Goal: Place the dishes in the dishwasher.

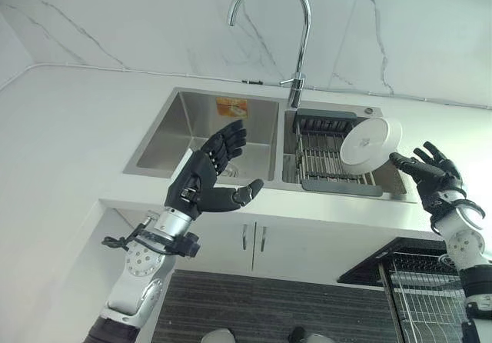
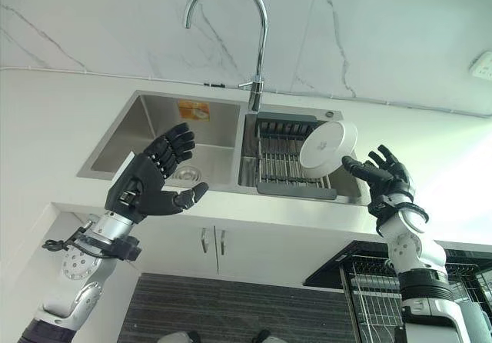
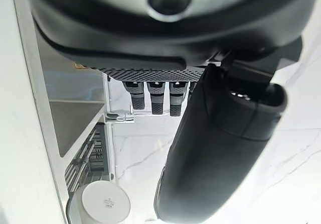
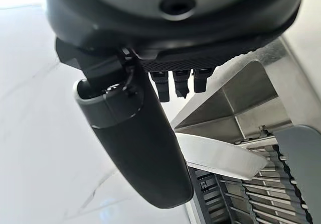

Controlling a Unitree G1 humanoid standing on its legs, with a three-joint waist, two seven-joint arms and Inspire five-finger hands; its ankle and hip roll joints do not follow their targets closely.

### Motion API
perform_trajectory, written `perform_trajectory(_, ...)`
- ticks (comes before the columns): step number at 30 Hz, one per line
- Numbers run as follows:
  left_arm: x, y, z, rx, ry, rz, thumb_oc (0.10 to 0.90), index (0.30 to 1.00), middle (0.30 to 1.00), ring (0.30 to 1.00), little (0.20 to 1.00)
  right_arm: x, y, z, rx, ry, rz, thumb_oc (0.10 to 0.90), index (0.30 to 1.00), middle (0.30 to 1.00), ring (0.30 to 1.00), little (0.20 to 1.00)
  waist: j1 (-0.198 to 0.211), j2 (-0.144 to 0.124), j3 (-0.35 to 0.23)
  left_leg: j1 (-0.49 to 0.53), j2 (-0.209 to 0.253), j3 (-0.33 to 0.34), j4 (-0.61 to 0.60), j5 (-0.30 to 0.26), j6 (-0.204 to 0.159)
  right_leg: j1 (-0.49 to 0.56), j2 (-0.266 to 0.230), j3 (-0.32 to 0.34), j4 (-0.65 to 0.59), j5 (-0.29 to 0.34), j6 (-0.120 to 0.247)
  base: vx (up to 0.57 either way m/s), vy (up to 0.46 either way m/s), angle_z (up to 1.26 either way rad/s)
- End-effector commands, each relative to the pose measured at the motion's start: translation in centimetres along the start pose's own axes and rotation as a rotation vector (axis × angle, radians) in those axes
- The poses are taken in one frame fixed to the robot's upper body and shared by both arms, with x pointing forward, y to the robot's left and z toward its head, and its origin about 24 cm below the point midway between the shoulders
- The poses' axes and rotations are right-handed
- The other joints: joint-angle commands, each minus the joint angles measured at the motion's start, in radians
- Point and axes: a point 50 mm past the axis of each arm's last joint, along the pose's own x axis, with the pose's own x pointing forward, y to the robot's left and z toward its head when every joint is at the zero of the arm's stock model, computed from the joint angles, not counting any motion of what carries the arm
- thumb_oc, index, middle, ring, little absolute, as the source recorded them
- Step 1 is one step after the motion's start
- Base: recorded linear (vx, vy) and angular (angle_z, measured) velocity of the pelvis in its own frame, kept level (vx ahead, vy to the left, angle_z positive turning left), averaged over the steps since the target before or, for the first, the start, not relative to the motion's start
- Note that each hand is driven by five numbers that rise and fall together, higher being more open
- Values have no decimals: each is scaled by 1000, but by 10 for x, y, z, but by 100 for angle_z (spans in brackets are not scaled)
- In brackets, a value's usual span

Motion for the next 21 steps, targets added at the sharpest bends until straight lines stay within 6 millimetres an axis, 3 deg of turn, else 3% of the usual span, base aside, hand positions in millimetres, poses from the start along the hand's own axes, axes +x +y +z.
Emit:
perform_trajectory(1, 20, -9, 43, 37, -242, -90, 800, 900, 900, 900, 900, 10, 20, 78, -13, -248, 83, 800, 900, 900, 900, 900, 32, -16, -60, 77, 18, -18, -25, -130, -39, 33, -17, -23, 55, -127, 70, 0, 0, 0)
perform_trajectory(13, 17, -9, 41, 34, -233, -88, 800, 900, 900, 900, 900, 11, 27, 94, -66, -288, 95, 800, 900, 900, 900, 900, 37, -14, -63, 75, 13, -24, -25, -127, -40, 36, -19, -23, 55, -129, 69, 3, 4, 1)
perform_trajectory(21, 16, -9, 40, 32, -228, -86, 800, 900, 900, 900, 900, 12, 27, 94, -71, -269, 96, 800, 900, 900, 900, 900, 39, -14, -64, 73, 12, -26, -25, -126, -38, 36, -19, -23, 55, -132, 69, 0, 0, 0)
